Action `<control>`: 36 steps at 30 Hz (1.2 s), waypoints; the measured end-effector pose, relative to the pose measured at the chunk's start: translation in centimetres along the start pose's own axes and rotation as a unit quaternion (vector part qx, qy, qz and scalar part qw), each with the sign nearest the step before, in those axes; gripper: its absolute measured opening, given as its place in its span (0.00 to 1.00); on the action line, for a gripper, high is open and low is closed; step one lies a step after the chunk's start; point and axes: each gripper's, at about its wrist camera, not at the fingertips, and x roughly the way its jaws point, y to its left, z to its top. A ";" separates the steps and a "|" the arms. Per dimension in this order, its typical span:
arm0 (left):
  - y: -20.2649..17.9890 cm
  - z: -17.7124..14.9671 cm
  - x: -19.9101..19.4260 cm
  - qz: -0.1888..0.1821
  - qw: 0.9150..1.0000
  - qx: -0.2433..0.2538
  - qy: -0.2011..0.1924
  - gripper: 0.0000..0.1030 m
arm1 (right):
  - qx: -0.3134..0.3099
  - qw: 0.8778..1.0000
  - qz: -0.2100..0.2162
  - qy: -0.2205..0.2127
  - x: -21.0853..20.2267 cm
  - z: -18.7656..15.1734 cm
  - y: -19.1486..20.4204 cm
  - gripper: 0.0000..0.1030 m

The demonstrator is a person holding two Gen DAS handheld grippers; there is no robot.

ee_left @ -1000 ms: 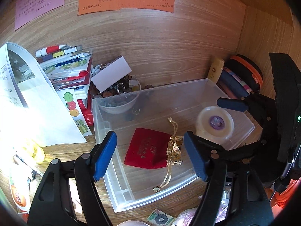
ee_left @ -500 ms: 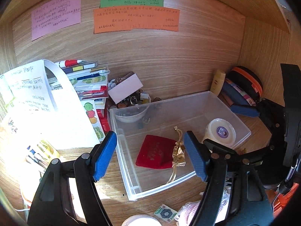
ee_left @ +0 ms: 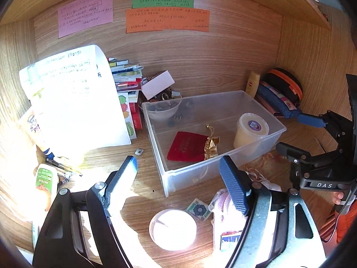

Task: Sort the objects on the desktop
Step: 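Grasp the pink round compact with the left tool while the right tool grasps the green spray bottle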

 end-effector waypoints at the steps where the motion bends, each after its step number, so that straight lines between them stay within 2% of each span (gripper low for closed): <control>1: 0.0 -0.4 -0.1 0.002 1.000 -0.001 0.003 0.74 | 0.003 1.000 -0.002 0.000 -0.3 -0.4 -0.1 0.81; 13: 1.4 -5.4 -0.5 0.012 0.999 -0.019 0.049 0.74 | 0.041 0.998 -0.028 0.034 -1.7 -5.6 -1.7 0.81; 22: 1.6 -8.3 1.0 0.007 0.995 -0.025 0.096 0.74 | 0.090 0.993 0.002 0.077 -0.5 -9.1 -3.3 0.81; 26: 1.8 -8.7 1.9 -0.005 0.993 -0.033 0.115 0.75 | 0.103 0.990 0.010 0.092 0.3 -9.7 -3.6 0.81; 30: 2.0 -8.6 2.3 -0.014 0.992 -0.039 0.117 0.75 | 0.118 0.987 0.020 0.108 1.5 -10.1 -4.1 0.81; 36: 1.8 -8.1 3.2 0.001 0.993 -0.037 0.109 0.75 | 0.141 0.984 0.025 0.107 2.4 -9.9 -4.5 0.81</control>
